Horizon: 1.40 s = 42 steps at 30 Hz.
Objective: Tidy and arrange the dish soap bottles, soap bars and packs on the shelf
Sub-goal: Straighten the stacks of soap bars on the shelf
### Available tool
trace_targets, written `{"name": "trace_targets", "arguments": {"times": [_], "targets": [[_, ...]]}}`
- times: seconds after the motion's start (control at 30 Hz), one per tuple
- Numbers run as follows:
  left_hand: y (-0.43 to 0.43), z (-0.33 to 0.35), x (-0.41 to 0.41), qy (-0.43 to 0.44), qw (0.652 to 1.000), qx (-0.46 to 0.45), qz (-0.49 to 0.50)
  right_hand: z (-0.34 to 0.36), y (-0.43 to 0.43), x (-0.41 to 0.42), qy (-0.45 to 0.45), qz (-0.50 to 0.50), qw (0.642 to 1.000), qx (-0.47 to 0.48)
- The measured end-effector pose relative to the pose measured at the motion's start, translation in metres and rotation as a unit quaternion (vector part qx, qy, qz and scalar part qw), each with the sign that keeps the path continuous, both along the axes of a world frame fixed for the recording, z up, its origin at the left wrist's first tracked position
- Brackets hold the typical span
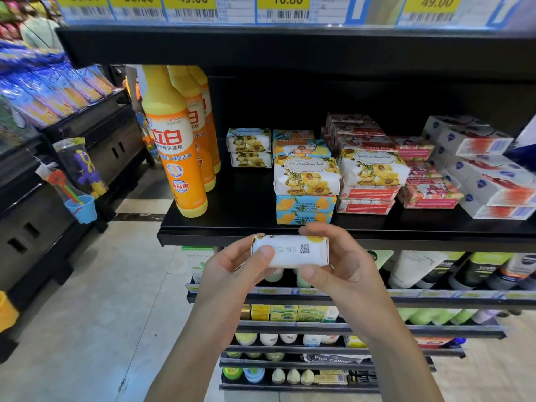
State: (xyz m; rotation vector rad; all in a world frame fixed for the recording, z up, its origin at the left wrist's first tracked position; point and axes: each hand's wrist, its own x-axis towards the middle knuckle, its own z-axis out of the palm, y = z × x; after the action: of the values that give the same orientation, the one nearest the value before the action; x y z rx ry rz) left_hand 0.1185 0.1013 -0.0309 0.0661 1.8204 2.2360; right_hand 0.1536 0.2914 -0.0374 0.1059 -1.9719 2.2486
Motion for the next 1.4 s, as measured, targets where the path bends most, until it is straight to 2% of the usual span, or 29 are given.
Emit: {"name": "trace_targets", "arguments": {"times": [0.17,0.37,0.63,0.9,1.1,1.17,1.23,1.33,1.4], "targets": [[-0.0001,-0.0019,-0.0001,0.003,1.000,0.002,0.007,0.0080,-0.0061,-0.0006,-0.095,-0.038,0.995,-0.009],[-0.0015,-0.0008,0.0001,0.016,1.000,-0.010,0.007,0.0101,-0.0088,-0.0032,-0.108,-0.049,0.993,-0.021],[-0.0043,-0.0016,-0.0028,0.025,0.999,-0.022,-0.014,0.0084,-0.0051,-0.0033,-0.065,-0.031,0.997,-0.021],[-0.0024,0.0046,-0.0022,-0.027,0.999,0.039,0.004,0.0054,-0.0026,-0.0019,-0.006,-0.010,1.000,0.009],[-0.0047,0.0024,-0.0023,-0.020,0.999,0.038,-0.018,0.0030,-0.0044,-0.0036,0.022,0.017,1.000,0.003],[-0.0047,0.0028,-0.0019,-0.020,0.999,0.030,-0.016,0.0035,-0.0032,-0.0018,0.025,0.026,0.999,0.037],[-0.0039,0.0026,-0.0014,-0.016,1.000,0.014,-0.008,0.0047,-0.0022,0.0010,0.028,0.020,0.994,0.108],[-0.0012,0.0014,-0.0008,-0.006,1.000,-0.010,0.001,0.0076,-0.0025,0.0041,0.049,-0.030,0.961,0.272],[0.0019,0.0028,0.0001,-0.002,1.000,-0.003,0.002,0.0076,-0.0031,0.0042,0.069,-0.064,0.941,0.326]]}}
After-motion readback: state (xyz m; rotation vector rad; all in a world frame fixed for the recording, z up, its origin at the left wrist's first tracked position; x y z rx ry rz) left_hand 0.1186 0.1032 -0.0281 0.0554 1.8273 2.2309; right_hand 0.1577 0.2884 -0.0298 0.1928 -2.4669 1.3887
